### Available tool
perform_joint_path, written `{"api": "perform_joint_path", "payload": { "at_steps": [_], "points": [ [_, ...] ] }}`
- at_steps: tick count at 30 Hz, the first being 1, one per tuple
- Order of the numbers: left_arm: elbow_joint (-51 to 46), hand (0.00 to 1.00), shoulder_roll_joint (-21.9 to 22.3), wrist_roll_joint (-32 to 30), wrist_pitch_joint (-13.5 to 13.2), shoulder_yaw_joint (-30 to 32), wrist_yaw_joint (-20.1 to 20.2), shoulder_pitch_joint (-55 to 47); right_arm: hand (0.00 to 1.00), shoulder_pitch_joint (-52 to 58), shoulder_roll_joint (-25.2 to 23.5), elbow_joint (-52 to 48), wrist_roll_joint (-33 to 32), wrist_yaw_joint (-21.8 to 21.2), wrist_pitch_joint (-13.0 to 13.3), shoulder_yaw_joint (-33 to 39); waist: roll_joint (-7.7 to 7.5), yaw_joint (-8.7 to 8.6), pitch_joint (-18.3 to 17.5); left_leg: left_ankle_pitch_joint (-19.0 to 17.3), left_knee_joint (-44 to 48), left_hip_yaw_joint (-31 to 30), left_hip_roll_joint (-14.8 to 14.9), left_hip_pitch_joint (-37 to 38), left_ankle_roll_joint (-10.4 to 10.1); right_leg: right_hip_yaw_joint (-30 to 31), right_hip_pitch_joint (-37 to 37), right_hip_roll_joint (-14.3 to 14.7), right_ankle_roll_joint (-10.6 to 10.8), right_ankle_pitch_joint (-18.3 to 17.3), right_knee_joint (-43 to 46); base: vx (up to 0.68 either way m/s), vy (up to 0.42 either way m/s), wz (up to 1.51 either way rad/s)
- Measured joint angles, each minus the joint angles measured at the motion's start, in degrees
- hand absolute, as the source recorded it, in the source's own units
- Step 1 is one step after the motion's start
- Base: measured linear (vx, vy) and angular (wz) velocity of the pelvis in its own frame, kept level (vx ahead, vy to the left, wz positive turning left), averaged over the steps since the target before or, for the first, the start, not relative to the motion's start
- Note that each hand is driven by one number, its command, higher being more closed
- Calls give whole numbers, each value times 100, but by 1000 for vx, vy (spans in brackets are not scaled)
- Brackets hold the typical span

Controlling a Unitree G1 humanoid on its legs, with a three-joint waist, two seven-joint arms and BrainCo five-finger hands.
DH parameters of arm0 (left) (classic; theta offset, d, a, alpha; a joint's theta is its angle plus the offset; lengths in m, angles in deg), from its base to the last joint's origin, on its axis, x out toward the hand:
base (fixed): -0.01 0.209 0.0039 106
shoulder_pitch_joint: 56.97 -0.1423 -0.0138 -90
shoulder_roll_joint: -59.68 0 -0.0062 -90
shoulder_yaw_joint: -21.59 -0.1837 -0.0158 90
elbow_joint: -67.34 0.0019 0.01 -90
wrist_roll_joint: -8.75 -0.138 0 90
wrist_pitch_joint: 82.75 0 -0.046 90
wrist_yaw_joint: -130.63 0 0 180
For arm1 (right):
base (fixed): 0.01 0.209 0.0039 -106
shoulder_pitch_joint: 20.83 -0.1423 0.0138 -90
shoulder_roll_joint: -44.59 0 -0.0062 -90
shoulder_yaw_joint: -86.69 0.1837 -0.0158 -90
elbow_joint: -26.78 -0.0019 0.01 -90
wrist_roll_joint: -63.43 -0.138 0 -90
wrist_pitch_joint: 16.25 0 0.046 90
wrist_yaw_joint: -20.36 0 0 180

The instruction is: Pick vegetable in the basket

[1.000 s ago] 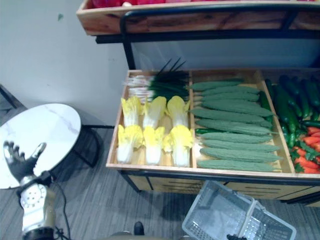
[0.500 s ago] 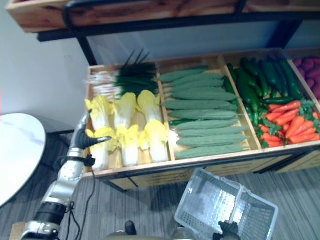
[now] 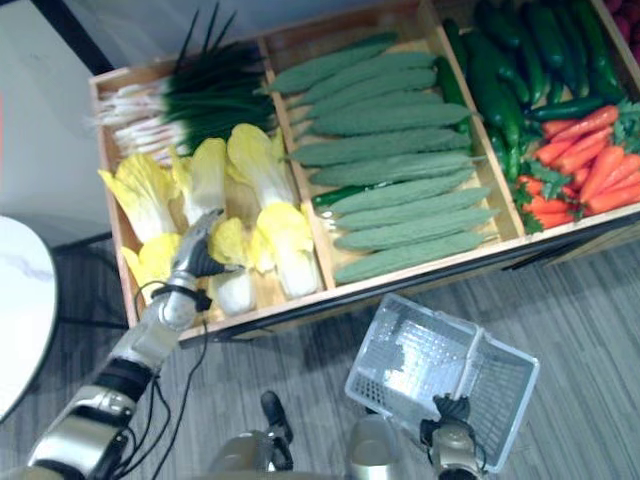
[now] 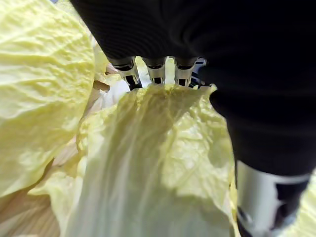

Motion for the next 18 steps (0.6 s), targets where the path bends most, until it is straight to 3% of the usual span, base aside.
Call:
{"api": "perform_joint_path", "payload": {
  "at_steps": [10,14,18],
  "points": [
    [380,100,185,-158,303,4,388,484,100,-198,-11,138,-7,-2,-48,255,-31,-160,170,50,-2,39,-5,88,32,75,99,6,35,176,-167,-50,-2,-6],
    [-133,100,126,-111,372,-24,643,378,100,5,-19,10,-21,-25,-48,377,-47,-158,177,42,-1,-34,8,320,20,-91,417,5,42,169,-217,60,-17,10],
    [-796,100,-12,-107,383,-42,634,321,100,368,-55,-206,-81,-31,-43,474,-79,-149,161,42,0,-185,35,584,19,-365,714,9,53,145,-85,33,-13,18]
  ]
}}
